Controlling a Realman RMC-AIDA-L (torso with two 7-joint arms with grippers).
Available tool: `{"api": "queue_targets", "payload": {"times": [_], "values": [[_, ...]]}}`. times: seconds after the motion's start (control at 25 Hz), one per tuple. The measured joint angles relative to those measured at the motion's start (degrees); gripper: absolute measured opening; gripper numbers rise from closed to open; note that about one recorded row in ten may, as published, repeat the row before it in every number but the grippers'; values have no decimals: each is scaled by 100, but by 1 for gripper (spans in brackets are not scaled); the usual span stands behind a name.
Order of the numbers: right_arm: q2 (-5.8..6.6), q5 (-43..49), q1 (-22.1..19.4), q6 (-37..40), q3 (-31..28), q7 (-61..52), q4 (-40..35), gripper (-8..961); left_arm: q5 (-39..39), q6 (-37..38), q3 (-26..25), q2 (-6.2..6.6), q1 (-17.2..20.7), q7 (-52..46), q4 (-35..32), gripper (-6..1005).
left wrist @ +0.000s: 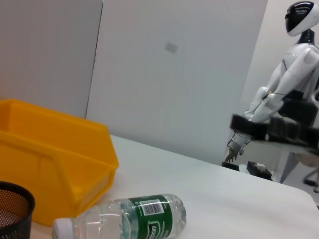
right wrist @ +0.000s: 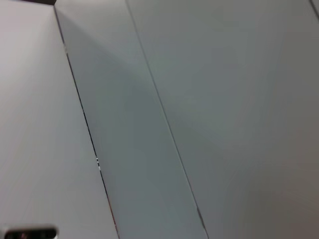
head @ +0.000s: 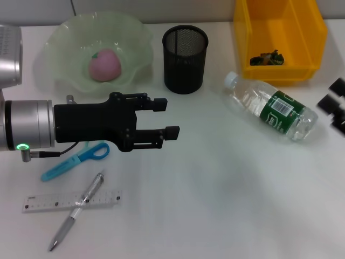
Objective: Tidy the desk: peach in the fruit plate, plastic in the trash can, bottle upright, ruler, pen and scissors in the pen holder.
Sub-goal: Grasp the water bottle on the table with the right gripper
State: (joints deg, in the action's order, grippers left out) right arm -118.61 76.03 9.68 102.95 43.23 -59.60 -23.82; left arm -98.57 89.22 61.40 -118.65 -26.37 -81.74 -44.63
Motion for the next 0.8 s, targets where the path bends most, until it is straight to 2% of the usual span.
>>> {"api": "queue_targets", "payload": {"times": [0.2,0.28,0.36,0.6,0.76,0.8], "values": [[-14,362,-146,-651,-185,-1954,-1935,665,25,-2,-26,6,34,9,0,675],[-27,961,-125,-1023,-203,-2880,-2879,677,25,-2,-26,9,47,78,1,675],[14,1767,59,-1160,-188,-3861,-3741,688,26,-1,-26,6,71,211,16,675],[204,4200,1097,-596,-166,-6329,-5364,727,34,-1,-23,1,55,370,195,674],[330,5514,1955,-7,-159,-7128,-5733,727,35,-1,-23,0,51,413,206,673],[366,5924,2321,179,-147,-7270,-5733,728,34,-1,-23,-1,53,422,207,673]]}}
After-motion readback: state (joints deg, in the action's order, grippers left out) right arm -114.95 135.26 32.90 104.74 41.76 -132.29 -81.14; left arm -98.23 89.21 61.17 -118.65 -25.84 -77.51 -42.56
